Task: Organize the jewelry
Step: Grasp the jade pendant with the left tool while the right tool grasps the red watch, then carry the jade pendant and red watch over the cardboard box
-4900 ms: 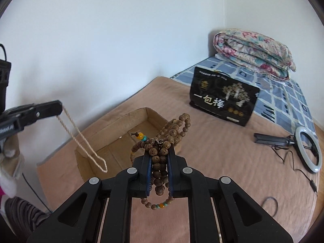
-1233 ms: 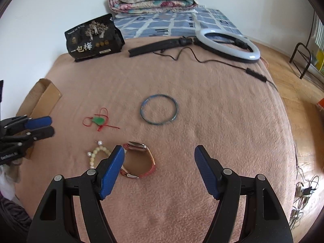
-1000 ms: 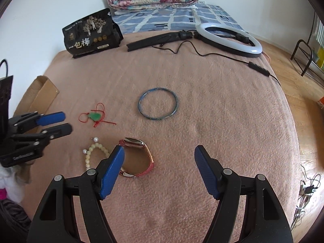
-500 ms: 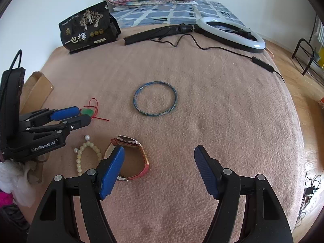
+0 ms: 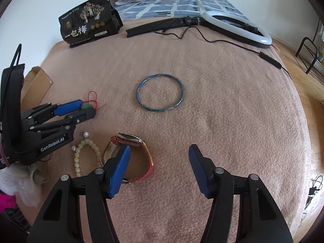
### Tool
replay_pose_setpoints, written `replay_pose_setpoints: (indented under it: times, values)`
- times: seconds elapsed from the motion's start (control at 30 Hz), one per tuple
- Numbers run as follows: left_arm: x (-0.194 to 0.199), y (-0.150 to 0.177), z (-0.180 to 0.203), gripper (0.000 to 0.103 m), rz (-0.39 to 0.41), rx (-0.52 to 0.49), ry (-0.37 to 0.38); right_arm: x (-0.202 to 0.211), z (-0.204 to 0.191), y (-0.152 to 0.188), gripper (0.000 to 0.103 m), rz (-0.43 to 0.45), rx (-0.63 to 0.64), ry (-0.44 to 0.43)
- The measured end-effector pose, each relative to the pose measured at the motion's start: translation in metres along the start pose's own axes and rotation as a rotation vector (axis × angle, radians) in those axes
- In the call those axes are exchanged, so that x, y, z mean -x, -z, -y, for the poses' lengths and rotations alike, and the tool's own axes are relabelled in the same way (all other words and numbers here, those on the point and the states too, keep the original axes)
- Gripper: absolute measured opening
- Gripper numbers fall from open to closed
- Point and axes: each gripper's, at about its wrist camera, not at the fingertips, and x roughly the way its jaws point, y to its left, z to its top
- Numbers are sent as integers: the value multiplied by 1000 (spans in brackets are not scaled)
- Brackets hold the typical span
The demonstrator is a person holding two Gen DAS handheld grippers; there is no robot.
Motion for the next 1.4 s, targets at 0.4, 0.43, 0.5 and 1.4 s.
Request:
replay_pose_setpoints:
  times: [0.4,0.43,0.5,1.4]
  values:
    - [2,1,-2,33,6,-7,13,-13,-7,4,6,-52,9,-25]
    - [2,1,-2,33,6,-9,13,-13,-7,4,6,-51,8,-28]
    - [3,1,-2,33,5,-11,14,-12,-8,4,6,-44,9,-22]
    - [94,-16,-25,32,122,11,35,40,-14,-8,6,85,-10,19]
